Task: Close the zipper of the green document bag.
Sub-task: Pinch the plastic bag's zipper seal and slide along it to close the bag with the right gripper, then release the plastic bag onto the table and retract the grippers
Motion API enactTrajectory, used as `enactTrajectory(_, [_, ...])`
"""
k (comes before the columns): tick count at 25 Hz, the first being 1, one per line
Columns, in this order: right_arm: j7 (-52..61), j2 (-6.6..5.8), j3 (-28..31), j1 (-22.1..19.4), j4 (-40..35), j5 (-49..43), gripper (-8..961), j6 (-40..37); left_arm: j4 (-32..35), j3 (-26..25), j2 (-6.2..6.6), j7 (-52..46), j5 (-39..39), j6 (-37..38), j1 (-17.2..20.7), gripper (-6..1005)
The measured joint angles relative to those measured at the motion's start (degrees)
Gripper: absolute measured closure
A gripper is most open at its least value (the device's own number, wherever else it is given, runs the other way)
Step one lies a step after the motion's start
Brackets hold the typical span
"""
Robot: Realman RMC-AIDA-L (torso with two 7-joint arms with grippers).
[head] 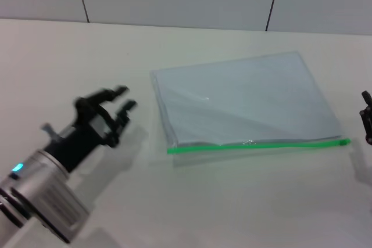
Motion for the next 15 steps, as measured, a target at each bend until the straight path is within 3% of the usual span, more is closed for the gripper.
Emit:
enactTrajectory(5, [8.58, -0.01, -1.47, 0.26, 0.67, 1.82, 512, -3.26, 0.12, -0.01, 0.03, -5.40, -14.70, 7.23, 1.65, 723])
enactTrajectory(9, [14.08, -0.09, -3.63, 1.88, 1.98, 10.74, 287, -1.87, -0.62, -0.07, 0.21, -17.19, -31.40, 12.31, 1.92, 681])
enactTrajectory(15, [16.40, -0.06, -4.48, 2.25, 2.63, 15.10, 287, -2.29, -5.14, -0.09, 0.48, -32.95, -43.58, 14.90, 2.05, 680])
